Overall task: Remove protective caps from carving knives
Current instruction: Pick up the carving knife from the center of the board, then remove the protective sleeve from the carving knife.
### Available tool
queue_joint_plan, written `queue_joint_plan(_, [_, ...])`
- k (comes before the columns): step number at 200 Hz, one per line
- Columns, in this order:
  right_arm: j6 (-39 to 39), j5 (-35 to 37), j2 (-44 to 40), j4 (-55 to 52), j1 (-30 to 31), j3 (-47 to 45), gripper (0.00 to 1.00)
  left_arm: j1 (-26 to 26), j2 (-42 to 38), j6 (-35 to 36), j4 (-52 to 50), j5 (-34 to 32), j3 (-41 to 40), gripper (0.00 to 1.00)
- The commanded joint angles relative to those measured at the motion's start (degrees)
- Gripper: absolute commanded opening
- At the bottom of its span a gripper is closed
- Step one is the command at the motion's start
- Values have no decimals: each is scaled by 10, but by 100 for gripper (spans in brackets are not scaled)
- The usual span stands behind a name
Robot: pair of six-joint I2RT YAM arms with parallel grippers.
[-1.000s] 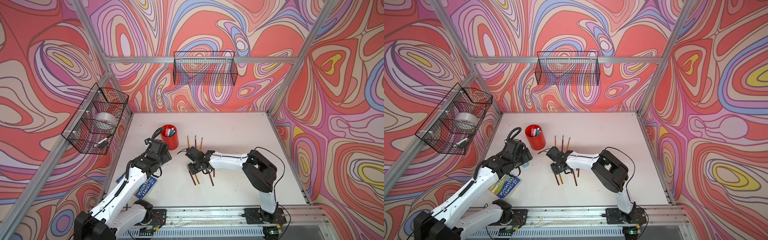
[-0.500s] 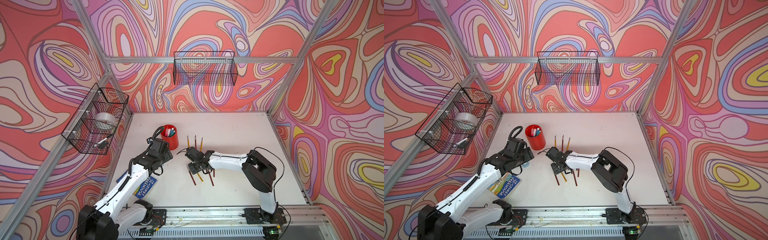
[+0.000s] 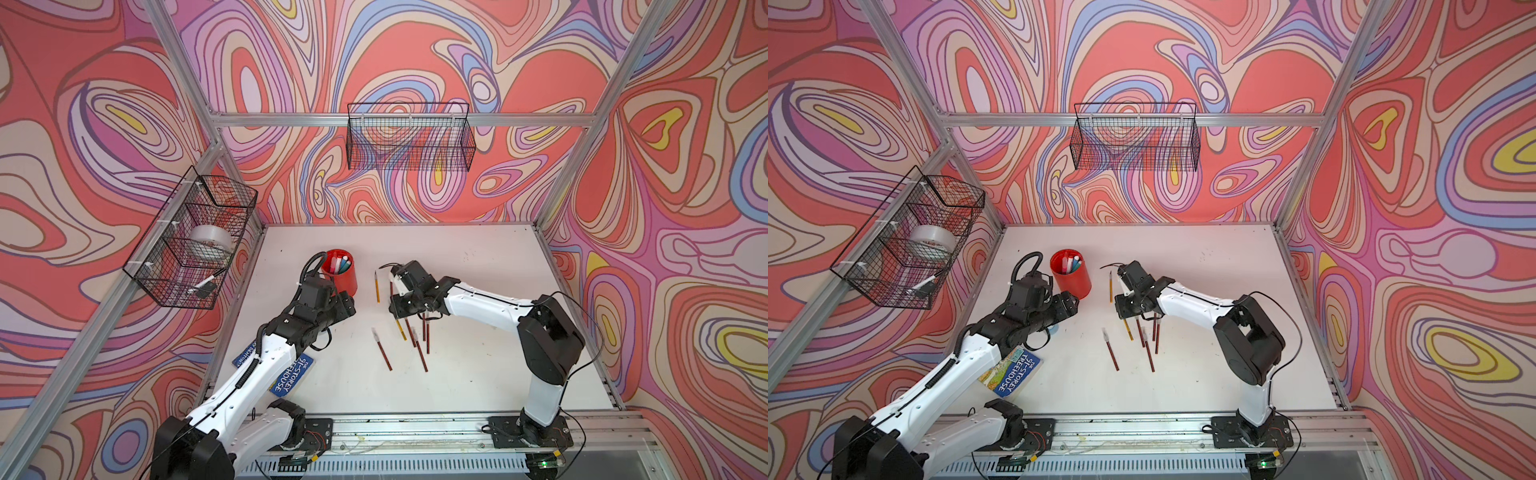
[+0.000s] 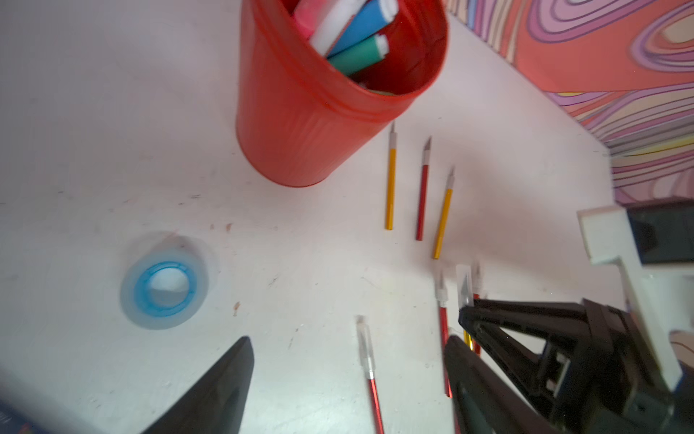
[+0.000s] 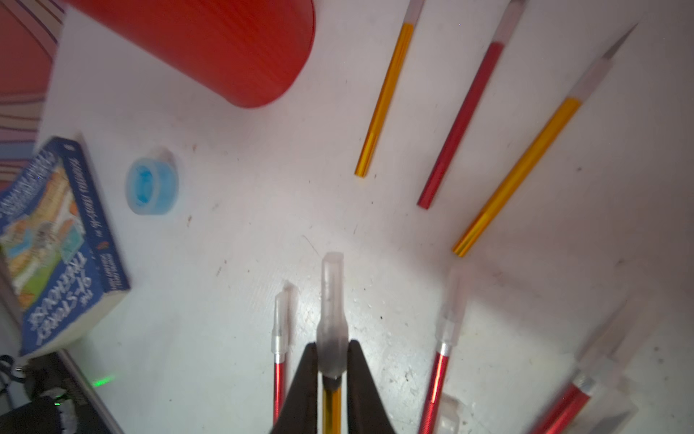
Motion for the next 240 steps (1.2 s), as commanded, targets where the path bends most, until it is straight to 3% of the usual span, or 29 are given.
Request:
queue_joint_plan(1, [36, -93, -26, 54, -40, -1, 0, -10, -7, 1, 118, 93, -23, 82])
queue_joint_plan(46, [89, -187, -54, 130, -84, -4, 0, -94, 79, 43, 153, 130, 37, 82])
queue_joint_plan(107, [116, -208, -81, 158, -89, -21, 0, -101, 205, 16, 226, 203, 106, 77])
queue_joint_plan(139, [119, -214, -83, 160, -89, -22, 0, -102, 237, 4, 256, 229, 127, 60])
queue_joint_plan(193, [102, -197, -77, 146, -89, -8, 0, -103, 255, -2, 259, 226, 138, 13])
queue_joint_plan(215, [103, -196, -74, 149, -90, -10, 0, -103, 253, -1, 249, 220, 138, 3])
queue_joint_plan(240, [100, -195, -74, 149, -91, -14, 20, -104, 249, 1, 244, 213, 136, 0])
